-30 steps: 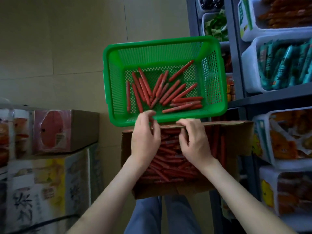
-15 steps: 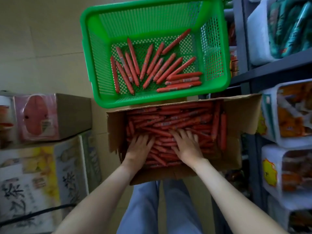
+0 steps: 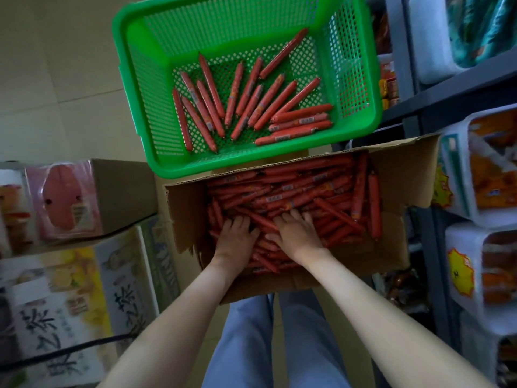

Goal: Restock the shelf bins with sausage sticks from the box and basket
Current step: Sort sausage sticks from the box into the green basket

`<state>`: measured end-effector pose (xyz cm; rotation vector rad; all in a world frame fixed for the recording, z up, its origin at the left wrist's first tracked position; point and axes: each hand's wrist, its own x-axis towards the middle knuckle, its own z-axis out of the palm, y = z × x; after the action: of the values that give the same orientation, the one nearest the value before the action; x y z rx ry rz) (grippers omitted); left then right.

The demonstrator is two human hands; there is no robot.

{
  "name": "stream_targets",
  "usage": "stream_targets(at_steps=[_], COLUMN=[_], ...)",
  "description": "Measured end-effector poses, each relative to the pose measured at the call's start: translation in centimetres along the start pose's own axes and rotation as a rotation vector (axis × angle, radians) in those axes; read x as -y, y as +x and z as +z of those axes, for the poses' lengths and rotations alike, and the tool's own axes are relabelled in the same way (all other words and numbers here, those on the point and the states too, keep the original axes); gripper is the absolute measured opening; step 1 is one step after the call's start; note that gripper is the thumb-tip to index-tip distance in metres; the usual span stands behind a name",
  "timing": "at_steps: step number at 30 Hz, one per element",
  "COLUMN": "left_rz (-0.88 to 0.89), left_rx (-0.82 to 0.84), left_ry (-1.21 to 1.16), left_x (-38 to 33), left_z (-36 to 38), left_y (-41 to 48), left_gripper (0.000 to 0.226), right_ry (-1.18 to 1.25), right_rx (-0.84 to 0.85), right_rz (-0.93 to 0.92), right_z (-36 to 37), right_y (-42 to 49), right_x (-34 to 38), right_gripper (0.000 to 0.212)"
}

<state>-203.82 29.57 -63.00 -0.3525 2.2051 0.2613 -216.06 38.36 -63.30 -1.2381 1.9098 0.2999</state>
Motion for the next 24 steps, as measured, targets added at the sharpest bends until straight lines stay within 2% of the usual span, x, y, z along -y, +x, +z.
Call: stream_targets(at_steps=[3,5,7,9,12,14,17,20,22,24], left_rz=[0.089,0.129,0.104,0.023,-0.086,-0.070,0.081,0.256,0.296,0.247], left_rx=[-0.023,-0.039,-0.117,-0.268,-0.532,-0.612,-0.417,-0.124,-0.010,0.008], left_ry=[-0.012,-0.095,-0.310,-0.576,-0.864,-1.086,-1.377,-1.528,-1.638,-1.827], left_x=[0.2,0.5,0.6,0.3,-0.3,-0.7,-0.5,0.3,0.7,0.8], left_z=[0.5,0.7,0.3,-0.7,-3.0,-5.3,-9.2,-12.4,-14.3,-16.2], left_y=[-0.2,-0.8,-1.8,-3.2,-5.1,-6.0,-6.6,-6.9,-7.1,-7.1], left_gripper=[0.052,0.049,0.044,0.035,0.025,0.030,0.035,0.032,0.022,0.014], right_ry=[0.081,0.272,0.529,0.698,0.789,0.853,0.907,1.074,1.198,1.316], right_rx=[-0.008,-0.058,-0.139,-0.213,-0.282,-0.228,-0.233,-0.341,-0.409,-0.441], right_rz=[-0.008,0.001,0.042,0.082,0.068,0.051,-0.063,-0.115,-0.108,-0.112], right_z=[-0.5,-1.3,-2.3,-3.7,-6.6,-9.5,-13.8,-17.1,-18.6,-19.9], right_y=[0.3,-0.6,-2.1,-3.9,-6.7,-8.6,-10.6,-10.5,-9.1,-7.3], right_x=[-0.4,-1.2,-2.4,-3.5,-4.7,-4.7,-3.6,-1.9,-1.0,-0.3], right_gripper=[0.039,0.037,0.037,0.035,0.030,0.023,0.007,0.012,0.012,0.010])
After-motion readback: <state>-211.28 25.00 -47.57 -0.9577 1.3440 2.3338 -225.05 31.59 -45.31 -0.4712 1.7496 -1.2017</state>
